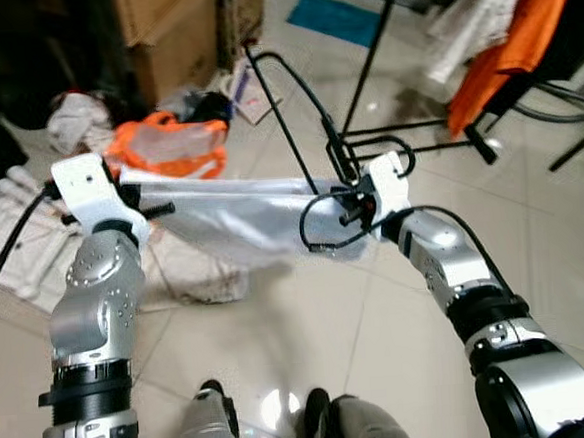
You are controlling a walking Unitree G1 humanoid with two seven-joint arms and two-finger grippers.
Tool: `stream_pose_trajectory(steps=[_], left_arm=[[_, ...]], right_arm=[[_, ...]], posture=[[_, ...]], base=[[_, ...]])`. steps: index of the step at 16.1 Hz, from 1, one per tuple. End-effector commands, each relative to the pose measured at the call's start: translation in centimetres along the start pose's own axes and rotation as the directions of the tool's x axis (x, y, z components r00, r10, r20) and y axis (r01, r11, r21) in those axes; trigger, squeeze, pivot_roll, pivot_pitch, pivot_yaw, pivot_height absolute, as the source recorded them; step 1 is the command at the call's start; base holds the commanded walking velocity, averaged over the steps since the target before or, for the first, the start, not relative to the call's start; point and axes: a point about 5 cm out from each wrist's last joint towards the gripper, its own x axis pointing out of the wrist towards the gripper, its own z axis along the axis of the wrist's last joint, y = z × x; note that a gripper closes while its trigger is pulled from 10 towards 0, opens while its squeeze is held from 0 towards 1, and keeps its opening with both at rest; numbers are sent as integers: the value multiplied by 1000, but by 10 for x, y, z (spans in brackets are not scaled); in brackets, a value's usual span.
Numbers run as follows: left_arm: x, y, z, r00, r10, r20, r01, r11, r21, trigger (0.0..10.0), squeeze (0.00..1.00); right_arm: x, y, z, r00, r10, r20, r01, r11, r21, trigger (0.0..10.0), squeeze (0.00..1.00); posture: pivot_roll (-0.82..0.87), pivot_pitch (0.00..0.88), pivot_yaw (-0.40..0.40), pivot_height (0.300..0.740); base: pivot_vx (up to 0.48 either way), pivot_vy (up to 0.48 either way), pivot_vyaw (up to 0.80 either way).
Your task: Hang hanger
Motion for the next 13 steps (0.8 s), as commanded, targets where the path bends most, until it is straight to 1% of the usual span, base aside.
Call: stream_pose_trajectory(steps=[1,2,3,4,5,6,8,9,10,12,13], left_arm=[[1,1,2,1000,24,17,-25,999,21,10000,0],[1,2,2,999,33,15,-33,999,21,10000,0],[2,4,3,999,41,17,-41,999,30,10000,0],[2,3,5,999,37,33,-39,998,59,10000,0],[4,7,8,998,42,41,-45,997,56,10000,0],[6,9,12,998,35,53,-38,997,71,10000,0],[8,13,12,999,26,41,-30,995,94,10000,0],[10,18,13,999,20,30,-23,994,110,10000,0],[10,26,17,999,20,25,-24,991,133,10000,0],[9,34,28,1000,12,28,-16,992,127,10000,0],[9,35,33,1000,-2,31,-1,993,117,10000,0]], right_arm=[[-3,1,-8,1000,12,-25,-13,999,-38,0,0],[-3,4,-10,999,29,-35,-31,998,-57,0,0],[-2,8,-12,998,48,-43,-51,996,-78,0,0],[-1,12,-12,997,66,-39,-69,995,-77,0,0],[1,16,-10,997,81,-20,-82,994,-66,0,0],[3,20,-11,996,90,-24,-91,994,-63,0,0],[4,24,-13,992,122,-35,-124,989,-78,0,0],[3,25,-13,987,156,-44,-160,980,-121,0,0],[2,24,-14,981,183,-71,-193,962,-191,0,0],[0,20,-17,974,195,-114,-216,954,-209,0,0],[-1,21,-17,969,215,-126,-238,945,-223,0,0]], posture=[[7,212,-137,740],[11,212,-138,740],[17,214,-143,740],[21,215,-147,740],[33,215,-161,740],[41,213,-168,740],[51,213,-169,740],[57,212,-166,740],[60,211,-163,740],[63,210,-158,740],[62,213,-158,740]], base=[[0,0,456],[0,0,456],[0,0,0],[0,0,0],[0,0,0],[0,0,0],[0,0,0],[0,0,0],[0,0,0],[0,0,0],[0,0,0]])
